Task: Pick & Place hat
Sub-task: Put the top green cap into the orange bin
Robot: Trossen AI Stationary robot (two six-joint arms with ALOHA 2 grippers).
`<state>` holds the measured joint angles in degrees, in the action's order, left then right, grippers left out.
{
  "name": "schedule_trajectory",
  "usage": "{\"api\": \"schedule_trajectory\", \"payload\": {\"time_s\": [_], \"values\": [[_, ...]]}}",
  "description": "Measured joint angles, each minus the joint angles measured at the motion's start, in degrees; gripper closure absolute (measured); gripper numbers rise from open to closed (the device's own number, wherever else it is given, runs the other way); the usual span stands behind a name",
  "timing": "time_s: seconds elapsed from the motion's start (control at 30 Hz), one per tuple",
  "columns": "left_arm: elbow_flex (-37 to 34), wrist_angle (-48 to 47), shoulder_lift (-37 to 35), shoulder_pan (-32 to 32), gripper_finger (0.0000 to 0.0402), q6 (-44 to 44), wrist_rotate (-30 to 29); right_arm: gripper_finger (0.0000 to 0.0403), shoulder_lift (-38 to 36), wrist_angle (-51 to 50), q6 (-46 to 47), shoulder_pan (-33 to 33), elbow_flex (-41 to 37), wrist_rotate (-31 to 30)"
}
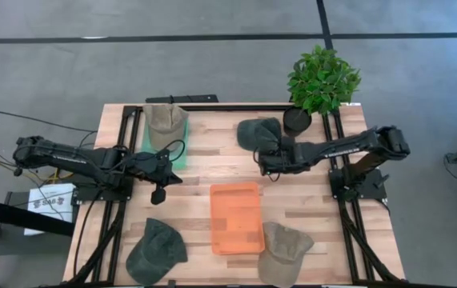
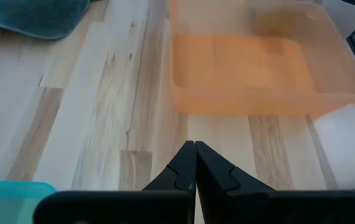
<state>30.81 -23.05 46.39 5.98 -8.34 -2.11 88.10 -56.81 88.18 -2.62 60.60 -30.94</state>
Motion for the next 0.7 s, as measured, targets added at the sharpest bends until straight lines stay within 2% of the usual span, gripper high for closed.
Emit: {"api": "schedule_trajectory", "payload": {"time_s": [0.3, 0.4, 0.53, 0.63, 0.7], "values": [[0.80, -0.15, 0.12, 0.06, 0.0402, -1.82, -0.20, 0.0165, -5.36, -0.20, -3.99, -6.84, 0.02, 0.27], [4.65, -5.86, 1.73, 0.13, 0.0401, -5.98, -1.35, 0.0171, -6.16, -1.41, -6.91, -8.03, 0.02, 0.60], [11.03, -16.39, 5.53, 0.13, 0.0401, -6.70, -6.01, 0.0181, -6.39, -3.46, -8.30, -8.64, 0.01, 1.74], [14.17, -20.17, 7.79, 0.02, 0.0401, -6.41, -8.10, 0.0191, -6.39, -3.48, -10.26, -8.52, 0.02, 3.81], [15.45, -20.84, 8.90, 0.02, 0.0401, -5.50, -8.22, 0.0201, -6.39, -3.38, -7.52, -8.52, 0.02, 3.91]]}}
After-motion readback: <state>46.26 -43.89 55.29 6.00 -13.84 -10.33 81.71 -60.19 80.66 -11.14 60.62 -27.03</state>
